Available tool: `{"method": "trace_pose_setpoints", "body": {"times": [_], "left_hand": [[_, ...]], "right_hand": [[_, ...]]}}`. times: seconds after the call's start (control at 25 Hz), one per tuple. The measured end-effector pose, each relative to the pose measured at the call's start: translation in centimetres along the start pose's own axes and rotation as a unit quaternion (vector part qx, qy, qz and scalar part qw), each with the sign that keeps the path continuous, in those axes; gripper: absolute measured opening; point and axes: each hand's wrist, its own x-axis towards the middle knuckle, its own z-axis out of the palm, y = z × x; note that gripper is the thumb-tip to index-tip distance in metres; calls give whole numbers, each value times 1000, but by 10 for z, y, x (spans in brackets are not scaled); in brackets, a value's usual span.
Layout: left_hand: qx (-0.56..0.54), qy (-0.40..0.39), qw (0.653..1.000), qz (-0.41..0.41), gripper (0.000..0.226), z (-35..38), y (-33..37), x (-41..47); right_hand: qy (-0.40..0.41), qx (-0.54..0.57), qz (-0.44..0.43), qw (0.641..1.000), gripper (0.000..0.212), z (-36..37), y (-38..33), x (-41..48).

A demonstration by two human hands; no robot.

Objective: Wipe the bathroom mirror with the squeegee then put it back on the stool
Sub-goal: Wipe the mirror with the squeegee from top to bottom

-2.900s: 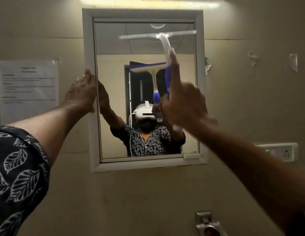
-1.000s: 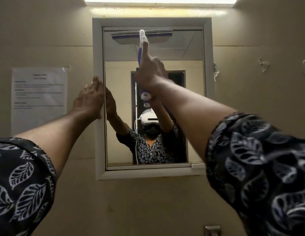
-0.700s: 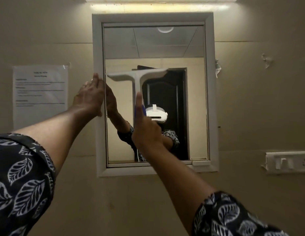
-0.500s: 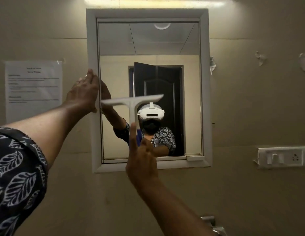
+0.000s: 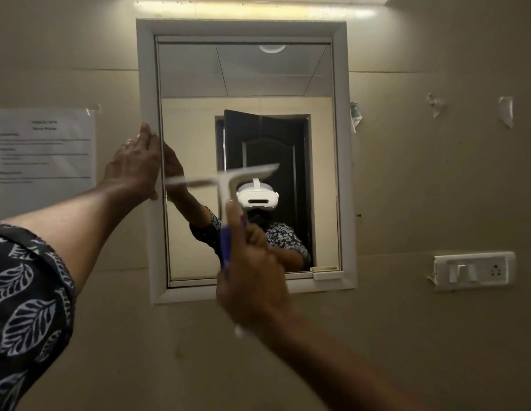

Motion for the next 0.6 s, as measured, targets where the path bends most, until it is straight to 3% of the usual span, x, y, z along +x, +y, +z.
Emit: {"method": "trace_pose_setpoints", "body": {"times": [0.2, 0.32, 0.44, 0.6], "left_hand": [[6, -12, 1000, -1, 108, 0, 1, 2], [8, -9, 1000, 0, 108, 2, 0, 2], [4, -4, 1000, -1, 106, 4, 0, 3], [-4, -5, 1000, -2, 107, 6, -2, 4]], "right_hand": [[99, -88, -24, 991, 80, -87, -5, 134], [88, -104, 14, 991, 84, -106, -1, 178], [59, -108, 32, 992, 92, -85, 19, 161], [28, -137, 51, 989, 99, -5, 56, 50]]}}
